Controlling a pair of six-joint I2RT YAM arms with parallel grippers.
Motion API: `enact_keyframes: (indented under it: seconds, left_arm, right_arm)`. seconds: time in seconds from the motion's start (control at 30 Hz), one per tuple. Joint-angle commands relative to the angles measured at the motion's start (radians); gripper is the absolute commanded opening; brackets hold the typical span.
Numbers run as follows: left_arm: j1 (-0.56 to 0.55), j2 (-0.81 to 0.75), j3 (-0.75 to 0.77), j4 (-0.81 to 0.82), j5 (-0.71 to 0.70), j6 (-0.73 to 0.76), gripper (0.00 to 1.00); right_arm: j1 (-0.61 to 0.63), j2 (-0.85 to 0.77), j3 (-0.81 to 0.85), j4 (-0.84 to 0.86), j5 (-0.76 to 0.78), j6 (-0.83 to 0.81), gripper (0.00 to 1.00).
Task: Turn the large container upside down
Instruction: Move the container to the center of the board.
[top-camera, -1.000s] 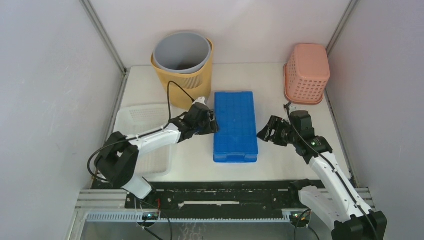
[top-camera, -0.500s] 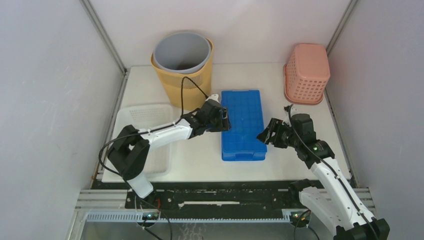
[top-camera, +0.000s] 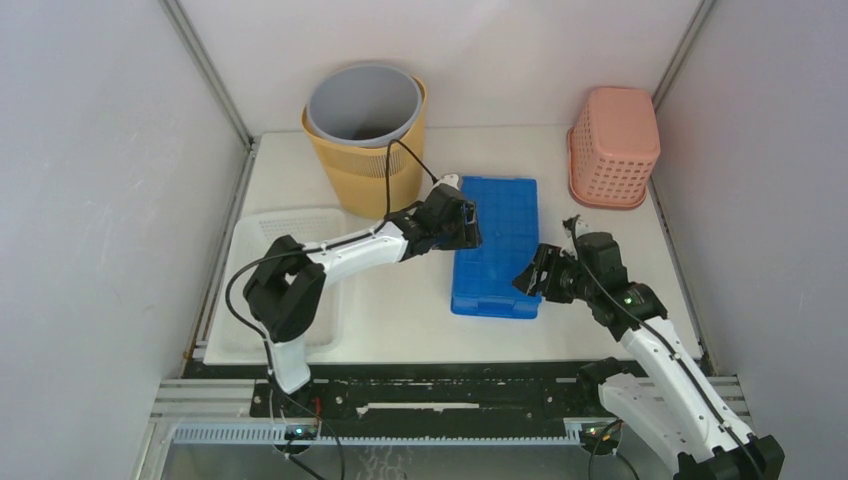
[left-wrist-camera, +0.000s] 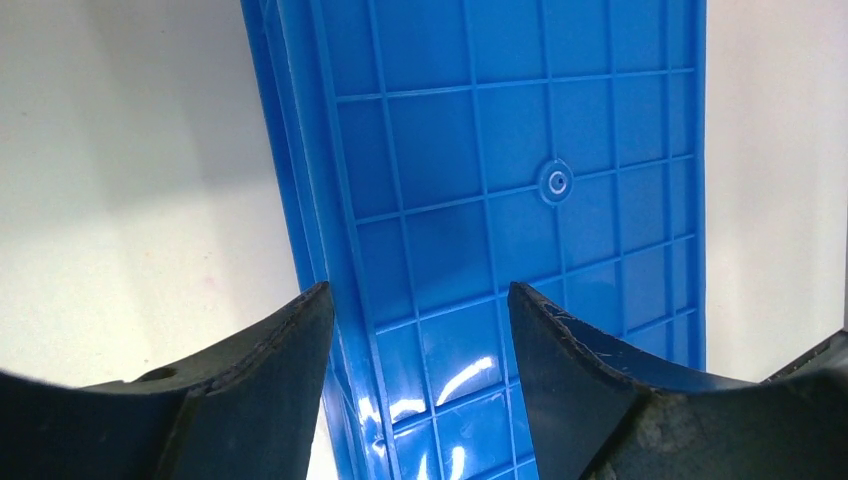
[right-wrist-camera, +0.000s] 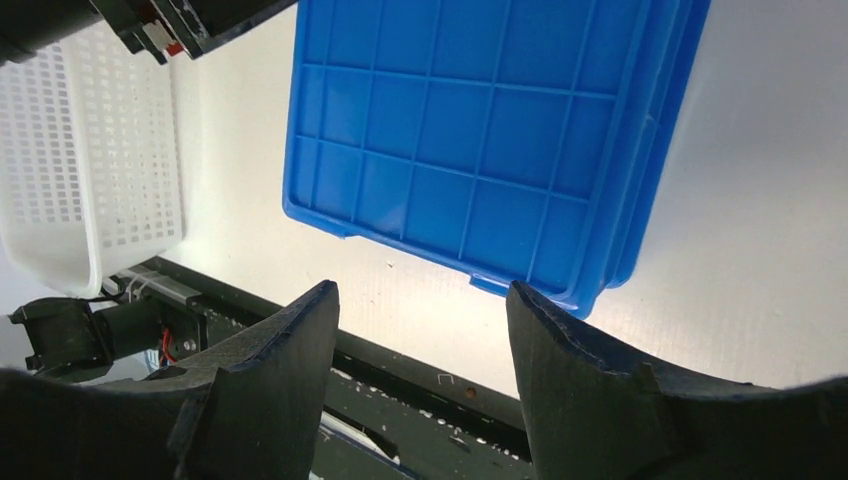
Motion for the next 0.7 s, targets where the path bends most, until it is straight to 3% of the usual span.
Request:
enact_keyframes:
  seconds: [0.0,0.1,0.43,0.67]
  left_arm:
    - [-0.016,0.008,0.080,0.015,0.019,0.002,0.69]
    - [-0.016,0.002,0.073,0.014,0.014,0.003,0.70]
    - [-0.016,0.001,0.071,0.013,0.007,0.010,0.71]
    - [-0.014,0.022,0.114,-0.003,0.001,0.024,0.71]
  right_arm:
    - [0.033,0.002,-0.012,0.001,0.043,0.033,0.67]
    - [0.098,0.022,-0.019,0.005,0.077,0.072,0.54]
    - [0.511,0.071,-0.112,0.103,0.442,0.302,0.51]
    - [0.576,0.208,-0.124,0.166,0.565,0.351,0.43]
